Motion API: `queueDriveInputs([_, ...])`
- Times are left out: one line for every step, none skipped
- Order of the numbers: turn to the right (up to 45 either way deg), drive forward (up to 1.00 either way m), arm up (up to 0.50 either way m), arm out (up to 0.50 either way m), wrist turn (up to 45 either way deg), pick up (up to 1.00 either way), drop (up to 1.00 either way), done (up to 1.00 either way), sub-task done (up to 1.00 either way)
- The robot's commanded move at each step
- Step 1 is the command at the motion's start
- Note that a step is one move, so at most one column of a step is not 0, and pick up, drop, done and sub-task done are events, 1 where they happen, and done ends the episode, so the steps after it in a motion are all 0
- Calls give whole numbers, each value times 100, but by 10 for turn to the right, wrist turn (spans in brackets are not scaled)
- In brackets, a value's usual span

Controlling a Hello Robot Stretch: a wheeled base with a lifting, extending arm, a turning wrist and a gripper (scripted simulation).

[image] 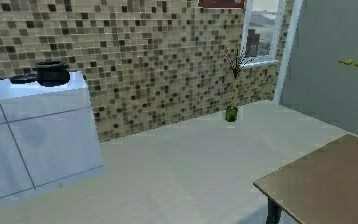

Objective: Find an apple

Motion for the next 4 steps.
queueDriveInputs([30, 0, 0, 0, 0, 0, 0, 0, 0])
queueDriveInputs([0, 100, 0, 0, 0, 0, 0, 0, 0])
queueDriveInputs([-120, 0, 0, 0, 0, 0, 0, 0, 0])
queueDriveInputs([0, 10, 0, 0, 0, 0, 0, 0, 0])
